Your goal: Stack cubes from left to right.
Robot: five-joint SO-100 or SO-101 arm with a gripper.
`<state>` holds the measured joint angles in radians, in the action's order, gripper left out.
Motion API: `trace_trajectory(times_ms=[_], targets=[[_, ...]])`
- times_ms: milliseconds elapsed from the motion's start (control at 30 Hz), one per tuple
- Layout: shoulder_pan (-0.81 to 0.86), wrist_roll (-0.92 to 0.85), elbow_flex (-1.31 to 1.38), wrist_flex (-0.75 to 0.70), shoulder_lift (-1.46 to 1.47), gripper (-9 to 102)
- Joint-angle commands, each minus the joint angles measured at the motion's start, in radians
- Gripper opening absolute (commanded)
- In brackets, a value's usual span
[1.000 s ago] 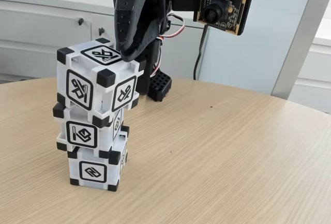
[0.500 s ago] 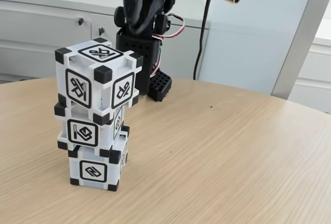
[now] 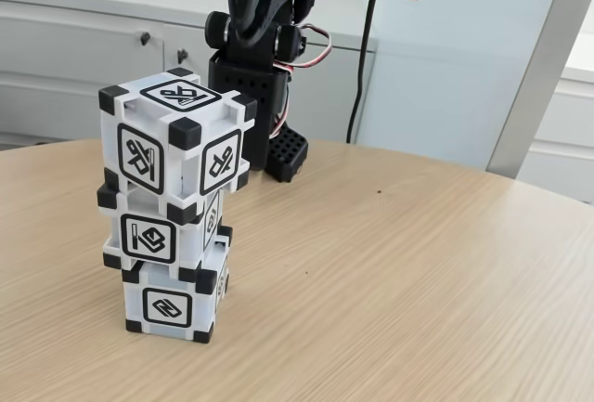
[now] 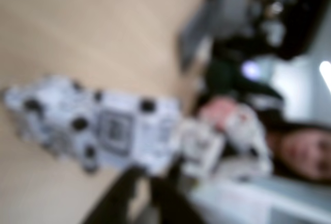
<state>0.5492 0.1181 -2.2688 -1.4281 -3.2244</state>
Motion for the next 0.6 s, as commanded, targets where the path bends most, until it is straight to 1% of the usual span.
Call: trace_trajectory(times_ms=[0, 200, 567], targets=[[0.002, -0.051, -0.078, 0.002, -0.063, 0], [0.003, -0.089, -0.221, 0.046, -0.063, 0], [0.003, -0.057, -0.242, 0.048, -0.063, 0]])
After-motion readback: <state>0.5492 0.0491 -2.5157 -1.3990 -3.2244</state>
